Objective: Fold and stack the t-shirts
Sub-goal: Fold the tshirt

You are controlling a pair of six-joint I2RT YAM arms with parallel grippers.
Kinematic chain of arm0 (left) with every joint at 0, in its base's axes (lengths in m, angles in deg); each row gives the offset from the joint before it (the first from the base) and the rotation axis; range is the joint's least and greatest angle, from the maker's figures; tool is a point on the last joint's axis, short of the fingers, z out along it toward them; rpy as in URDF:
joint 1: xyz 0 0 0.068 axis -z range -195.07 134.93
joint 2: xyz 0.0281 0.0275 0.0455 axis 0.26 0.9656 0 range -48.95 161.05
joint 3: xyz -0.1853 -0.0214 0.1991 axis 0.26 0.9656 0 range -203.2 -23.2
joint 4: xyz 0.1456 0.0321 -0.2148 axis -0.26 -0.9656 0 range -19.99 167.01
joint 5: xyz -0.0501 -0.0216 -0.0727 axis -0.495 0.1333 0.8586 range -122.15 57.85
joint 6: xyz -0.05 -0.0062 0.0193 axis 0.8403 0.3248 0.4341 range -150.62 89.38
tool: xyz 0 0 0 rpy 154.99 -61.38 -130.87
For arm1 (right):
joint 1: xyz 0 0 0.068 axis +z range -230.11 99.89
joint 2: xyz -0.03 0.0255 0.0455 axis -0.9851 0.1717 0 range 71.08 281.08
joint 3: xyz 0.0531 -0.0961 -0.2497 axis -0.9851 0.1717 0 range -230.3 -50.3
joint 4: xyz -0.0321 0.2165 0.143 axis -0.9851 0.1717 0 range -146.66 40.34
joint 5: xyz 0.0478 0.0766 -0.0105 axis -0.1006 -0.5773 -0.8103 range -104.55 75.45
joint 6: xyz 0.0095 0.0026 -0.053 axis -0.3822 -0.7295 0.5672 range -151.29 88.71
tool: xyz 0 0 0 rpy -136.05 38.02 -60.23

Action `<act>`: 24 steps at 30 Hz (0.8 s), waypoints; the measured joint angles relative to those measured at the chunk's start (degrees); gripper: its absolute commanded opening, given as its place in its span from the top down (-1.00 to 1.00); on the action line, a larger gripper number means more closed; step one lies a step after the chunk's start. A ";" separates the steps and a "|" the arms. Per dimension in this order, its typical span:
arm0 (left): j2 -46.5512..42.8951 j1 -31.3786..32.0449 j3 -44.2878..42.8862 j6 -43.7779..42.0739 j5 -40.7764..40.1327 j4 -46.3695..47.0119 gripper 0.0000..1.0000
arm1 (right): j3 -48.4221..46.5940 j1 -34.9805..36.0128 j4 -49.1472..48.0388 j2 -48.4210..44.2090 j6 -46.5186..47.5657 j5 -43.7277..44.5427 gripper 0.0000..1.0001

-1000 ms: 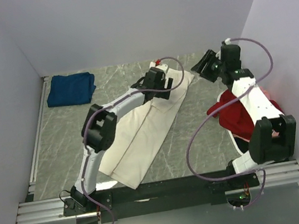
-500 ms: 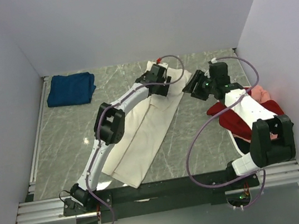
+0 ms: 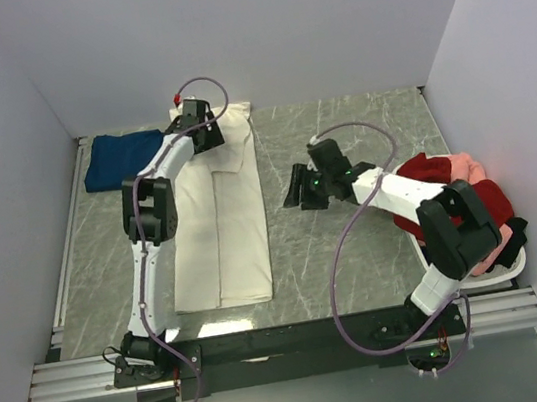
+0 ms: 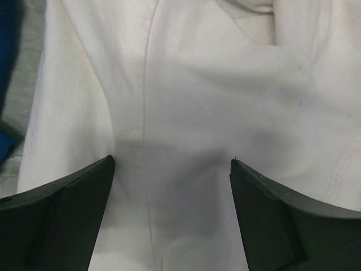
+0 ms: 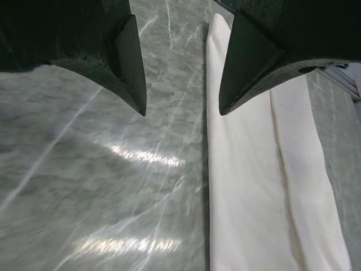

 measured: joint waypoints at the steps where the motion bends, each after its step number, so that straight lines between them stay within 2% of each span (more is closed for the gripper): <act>1: -0.52 -0.63 0.85 0.39 0.37 0.63 -0.83 | 0.15 1.44 0.00 0.33 -0.02 0.39 -0.22; 6: -2.82 0.04 4.26 0.98 4.33 3.15 -0.88 | 3.26 8.46 -1.92 0.33 -0.50 2.97 -0.22; 12: -10.25 1.75 12.15 2.58 9.81 6.29 -0.86 | 13.03 16.35 -5.05 -2.45 -3.39 3.96 -0.21; 19: -29.42 2.21 25.94 5.92 9.70 10.64 -0.72 | 20.31 26.88 -11.08 -6.03 -9.62 4.33 -0.19; 24: -45.22 2.03 40.61 9.79 7.10 14.14 -0.60 | 23.19 32.28 -16.17 -6.88 -14.40 4.83 -0.14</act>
